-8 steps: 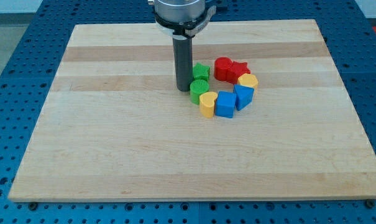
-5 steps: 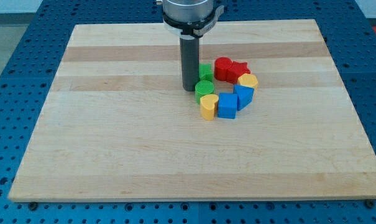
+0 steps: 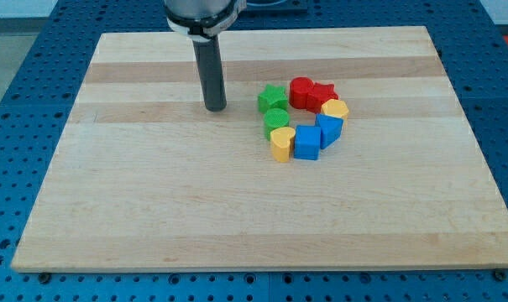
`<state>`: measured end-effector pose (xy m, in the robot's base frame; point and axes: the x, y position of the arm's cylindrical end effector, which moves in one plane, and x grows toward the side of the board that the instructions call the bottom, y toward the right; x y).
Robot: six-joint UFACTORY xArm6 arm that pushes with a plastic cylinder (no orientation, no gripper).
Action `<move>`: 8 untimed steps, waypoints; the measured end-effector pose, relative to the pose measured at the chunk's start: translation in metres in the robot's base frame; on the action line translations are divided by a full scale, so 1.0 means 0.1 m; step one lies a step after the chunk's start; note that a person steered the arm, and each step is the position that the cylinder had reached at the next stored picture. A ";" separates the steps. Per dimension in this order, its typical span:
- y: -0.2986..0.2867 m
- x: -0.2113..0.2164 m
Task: Slide the green star a bit down
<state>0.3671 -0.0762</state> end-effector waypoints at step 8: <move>0.67 -0.02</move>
